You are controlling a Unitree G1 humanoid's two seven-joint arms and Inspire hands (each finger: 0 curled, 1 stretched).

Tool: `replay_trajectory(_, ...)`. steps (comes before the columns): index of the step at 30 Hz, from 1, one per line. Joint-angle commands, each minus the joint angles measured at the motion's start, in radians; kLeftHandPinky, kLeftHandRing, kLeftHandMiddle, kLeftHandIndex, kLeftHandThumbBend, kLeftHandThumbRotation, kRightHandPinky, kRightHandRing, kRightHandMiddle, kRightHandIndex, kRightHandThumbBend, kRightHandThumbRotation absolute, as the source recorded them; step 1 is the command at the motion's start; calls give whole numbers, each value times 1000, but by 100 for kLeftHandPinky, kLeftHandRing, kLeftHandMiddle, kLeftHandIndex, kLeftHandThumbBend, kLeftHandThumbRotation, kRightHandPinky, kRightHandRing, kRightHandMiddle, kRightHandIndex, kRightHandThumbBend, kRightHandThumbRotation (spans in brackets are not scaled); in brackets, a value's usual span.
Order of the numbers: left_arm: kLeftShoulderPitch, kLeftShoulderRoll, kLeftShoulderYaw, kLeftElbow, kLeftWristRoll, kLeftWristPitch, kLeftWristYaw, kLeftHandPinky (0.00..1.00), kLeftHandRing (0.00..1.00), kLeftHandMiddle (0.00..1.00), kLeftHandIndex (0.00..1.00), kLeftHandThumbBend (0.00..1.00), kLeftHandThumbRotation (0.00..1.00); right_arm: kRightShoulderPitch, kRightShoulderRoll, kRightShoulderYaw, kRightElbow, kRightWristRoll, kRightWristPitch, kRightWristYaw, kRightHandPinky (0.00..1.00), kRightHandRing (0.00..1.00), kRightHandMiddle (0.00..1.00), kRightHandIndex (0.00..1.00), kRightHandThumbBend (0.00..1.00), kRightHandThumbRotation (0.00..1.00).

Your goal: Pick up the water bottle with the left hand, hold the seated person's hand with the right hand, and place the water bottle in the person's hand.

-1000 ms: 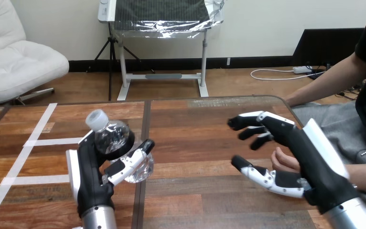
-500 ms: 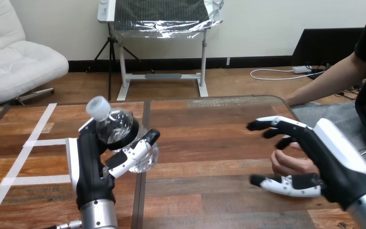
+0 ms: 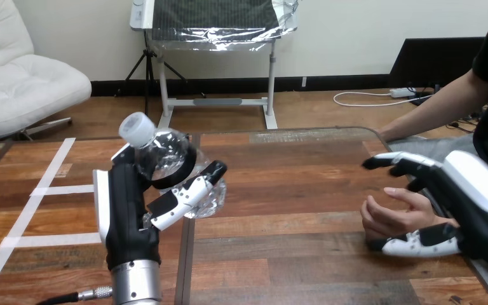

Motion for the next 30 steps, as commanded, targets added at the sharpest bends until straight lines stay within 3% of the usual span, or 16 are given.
replay_trajectory(1, -10, -60, -26, -75, 1, -15, -2, 39, 43, 47, 50, 63, 0, -70, -49, -27, -47, -23, 27, 13, 72, 82, 85, 80, 84, 0)
replay_trajectory(17, 18, -60, -63, -107, -13, -24, -9, 39, 42, 46, 50, 62, 0, -97, -130, -30, 4, -79, 77, 52, 75, 84, 86, 81, 87, 0)
replay_trajectory(30, 27, -58, -72, -117, -3, -33, -6, 39, 42, 46, 50, 61, 0, -120, -173, -16, 8, -153, 168, 104, 78, 86, 87, 82, 87, 0)
